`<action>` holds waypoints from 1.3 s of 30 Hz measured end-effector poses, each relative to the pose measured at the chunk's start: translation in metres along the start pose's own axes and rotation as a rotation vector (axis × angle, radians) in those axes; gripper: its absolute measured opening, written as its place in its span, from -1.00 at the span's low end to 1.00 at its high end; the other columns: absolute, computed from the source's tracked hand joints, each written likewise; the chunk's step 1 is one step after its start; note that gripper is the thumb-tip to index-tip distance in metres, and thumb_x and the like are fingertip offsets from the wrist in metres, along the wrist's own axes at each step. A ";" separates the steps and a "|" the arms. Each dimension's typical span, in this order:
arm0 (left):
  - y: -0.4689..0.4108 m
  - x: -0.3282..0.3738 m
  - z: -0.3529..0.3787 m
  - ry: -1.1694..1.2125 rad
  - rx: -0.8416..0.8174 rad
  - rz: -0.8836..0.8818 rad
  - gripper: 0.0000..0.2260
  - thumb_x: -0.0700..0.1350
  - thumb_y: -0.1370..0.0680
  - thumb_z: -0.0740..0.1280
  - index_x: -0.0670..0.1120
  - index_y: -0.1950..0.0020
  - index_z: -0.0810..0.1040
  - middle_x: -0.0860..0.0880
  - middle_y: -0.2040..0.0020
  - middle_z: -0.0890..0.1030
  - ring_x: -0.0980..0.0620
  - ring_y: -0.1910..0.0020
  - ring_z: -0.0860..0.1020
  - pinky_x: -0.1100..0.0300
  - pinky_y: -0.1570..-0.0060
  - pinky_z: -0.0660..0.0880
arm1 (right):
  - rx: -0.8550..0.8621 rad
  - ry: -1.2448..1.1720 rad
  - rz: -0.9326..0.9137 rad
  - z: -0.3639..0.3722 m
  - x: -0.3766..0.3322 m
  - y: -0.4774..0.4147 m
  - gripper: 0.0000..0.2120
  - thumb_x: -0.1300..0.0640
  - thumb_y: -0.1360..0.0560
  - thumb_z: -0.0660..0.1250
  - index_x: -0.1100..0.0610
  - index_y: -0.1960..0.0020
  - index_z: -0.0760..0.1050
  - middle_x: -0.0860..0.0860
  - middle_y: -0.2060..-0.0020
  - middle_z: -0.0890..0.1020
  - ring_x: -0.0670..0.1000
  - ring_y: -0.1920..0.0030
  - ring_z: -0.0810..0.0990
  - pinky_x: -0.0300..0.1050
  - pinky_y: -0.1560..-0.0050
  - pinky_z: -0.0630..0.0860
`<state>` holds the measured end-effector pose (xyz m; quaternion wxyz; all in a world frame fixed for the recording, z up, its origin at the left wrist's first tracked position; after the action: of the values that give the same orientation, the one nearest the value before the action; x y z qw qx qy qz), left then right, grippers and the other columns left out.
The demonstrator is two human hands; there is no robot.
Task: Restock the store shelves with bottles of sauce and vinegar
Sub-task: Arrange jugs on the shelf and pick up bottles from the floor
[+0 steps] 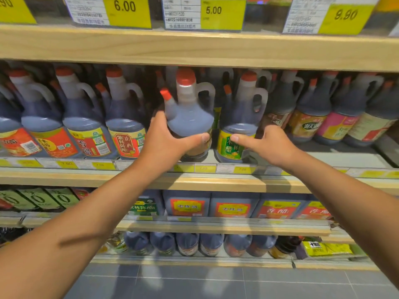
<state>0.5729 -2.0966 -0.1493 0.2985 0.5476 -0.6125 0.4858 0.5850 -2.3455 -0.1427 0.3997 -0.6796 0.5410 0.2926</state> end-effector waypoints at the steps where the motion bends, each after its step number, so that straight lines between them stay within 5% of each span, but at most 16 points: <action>1: -0.005 -0.003 0.003 -0.054 -0.003 -0.055 -0.27 0.27 -0.21 0.63 0.04 -0.21 0.40 0.08 -0.14 0.54 0.14 -0.11 0.56 0.31 0.11 0.54 | 0.005 0.012 -0.013 0.000 0.000 0.000 -0.48 0.15 -0.48 0.55 -0.15 0.33 0.22 -0.36 0.72 0.29 -0.41 0.58 0.40 -0.59 0.49 0.27; 4: -0.021 -0.014 0.008 -0.053 -0.047 -0.139 -0.34 0.13 -0.30 0.67 -0.07 -0.27 0.52 0.05 -0.08 0.65 0.09 -0.06 0.64 0.20 0.07 0.62 | -0.001 0.018 -0.026 0.000 0.005 -0.003 -0.51 0.11 -0.47 0.55 -0.12 0.31 0.24 -0.37 0.70 0.32 -0.40 0.56 0.42 -0.57 0.49 0.28; 9: -0.035 -0.018 0.000 -0.072 -0.129 -0.144 -0.28 0.09 -0.32 0.67 0.03 -0.40 0.47 0.11 -0.13 0.67 0.14 -0.07 0.65 0.17 -0.04 0.62 | -0.013 0.075 0.029 -0.002 0.012 -0.003 -0.75 0.00 -0.47 0.54 -0.04 0.11 0.45 -0.46 0.55 0.47 -0.44 0.44 0.48 -0.54 0.45 0.34; 12: -0.031 -0.017 -0.004 0.004 -0.196 -0.123 -0.28 -0.02 -0.39 0.65 0.01 -0.47 0.42 0.07 -0.24 0.65 0.11 -0.19 0.63 0.02 -0.25 0.59 | 0.018 0.148 0.112 -0.001 0.018 0.004 -0.51 -0.15 -0.41 0.56 0.01 -0.21 0.49 -0.29 0.17 0.63 -0.26 0.15 0.58 -0.38 0.23 0.42; 14: -0.019 -0.017 -0.007 0.045 -0.264 -0.120 -0.34 -0.09 -0.43 0.62 0.03 -0.46 0.42 0.08 -0.31 0.63 0.11 -0.30 0.59 -0.04 -0.41 0.49 | 0.240 0.174 0.099 -0.001 0.019 0.020 -0.43 -0.21 -0.35 0.58 -0.01 -0.21 0.44 -0.10 -0.04 0.57 -0.10 0.00 0.55 -0.20 0.07 0.45; 16: 0.001 -0.020 -0.015 -0.013 -0.250 -0.088 -0.47 -0.06 -0.45 0.60 0.19 -0.32 0.45 0.23 -0.29 0.59 0.29 -0.28 0.53 0.06 -0.42 0.46 | 0.477 0.052 -0.024 0.003 0.009 0.042 -0.52 -0.16 -0.38 0.55 -0.03 -0.12 0.40 0.01 0.02 0.51 0.00 0.13 0.51 -0.11 0.09 0.48; 19: 0.028 -0.013 -0.039 -0.241 0.050 0.149 -0.56 -0.02 -0.49 0.56 0.28 -0.21 0.42 0.25 -0.09 0.51 0.22 0.01 0.57 0.32 0.03 0.53 | 0.457 -0.105 -0.234 0.021 -0.025 0.055 -0.73 -0.05 -0.47 0.47 -0.12 -0.07 0.42 -0.06 0.15 0.50 0.01 0.37 0.44 -0.08 0.26 0.46; 21: 0.032 -0.001 -0.059 -0.372 0.259 0.357 -0.64 -0.04 -0.52 0.50 0.15 -0.20 0.41 0.17 -0.06 0.40 0.14 0.15 0.52 0.35 0.16 0.42 | 0.362 -0.053 -0.267 0.035 -0.052 0.043 -0.79 -0.03 -0.53 0.42 -0.11 -0.11 0.47 -0.15 0.14 0.56 -0.04 0.39 0.52 -0.17 0.29 0.49; 24: 0.017 0.007 -0.081 -0.472 0.452 0.386 -0.63 -0.08 -0.53 0.47 -0.13 -0.21 0.38 -0.08 -0.18 0.38 0.12 0.23 0.49 0.19 0.23 0.38 | 0.240 0.093 -0.191 0.054 -0.081 0.003 -0.72 -0.15 -0.54 0.34 -0.01 -0.14 0.46 0.02 0.22 0.68 0.04 0.23 0.69 0.07 0.14 0.63; 27: -0.006 -0.001 -0.091 -0.657 0.467 0.166 -0.59 0.07 -0.53 0.47 -0.16 -0.07 0.35 -0.23 -0.09 0.48 -0.19 0.06 0.54 -0.05 0.19 0.39 | 0.132 0.126 -0.137 0.067 -0.094 -0.032 -0.64 -0.13 -0.58 0.30 -0.01 -0.30 0.42 0.07 0.28 0.71 0.06 0.24 0.73 0.12 0.03 0.66; 29: -0.018 -0.007 -0.094 -0.770 0.401 0.048 -0.55 0.18 -0.51 0.47 -0.19 -0.06 0.50 -0.22 -0.01 0.58 -0.33 -0.01 0.59 -0.06 0.20 0.43 | 0.094 0.192 -0.103 0.072 -0.095 -0.046 -0.69 -0.16 -0.60 0.28 0.00 -0.23 0.46 0.07 0.27 0.71 0.05 0.28 0.73 0.11 0.03 0.67; 33: -0.023 -0.009 -0.097 -0.846 0.433 0.078 -0.56 0.22 -0.47 0.51 -0.13 0.15 0.49 -0.16 0.21 0.51 -0.37 0.11 0.61 0.03 0.29 0.29 | 0.129 0.274 -0.146 0.074 -0.092 -0.056 -0.83 -0.12 -0.63 0.25 -0.04 -0.03 0.46 0.05 0.18 0.70 0.12 0.28 0.72 0.09 0.08 0.67; 39: -0.017 -0.013 -0.091 -0.800 0.458 0.172 -0.57 0.22 -0.51 0.47 -0.12 -0.05 0.47 -0.26 -0.01 0.58 -0.42 0.08 0.59 -0.03 0.25 0.36 | 0.217 0.223 -0.134 0.082 -0.090 -0.051 -0.81 -0.06 -0.63 0.26 0.04 0.03 0.50 -0.04 0.37 0.66 -0.08 0.47 0.65 -0.25 0.37 0.56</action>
<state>0.5769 -2.0061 -0.1248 -0.1310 0.6910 -0.5994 0.3822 0.6155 -2.2251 -0.0975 0.4267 -0.6954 0.5639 0.1278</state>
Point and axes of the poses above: each hand's wrist, its own y-axis away from the middle knuckle, its own z-axis out of the palm, x = y × z, the point moved 2 cm from there along -y, towards the middle knuckle
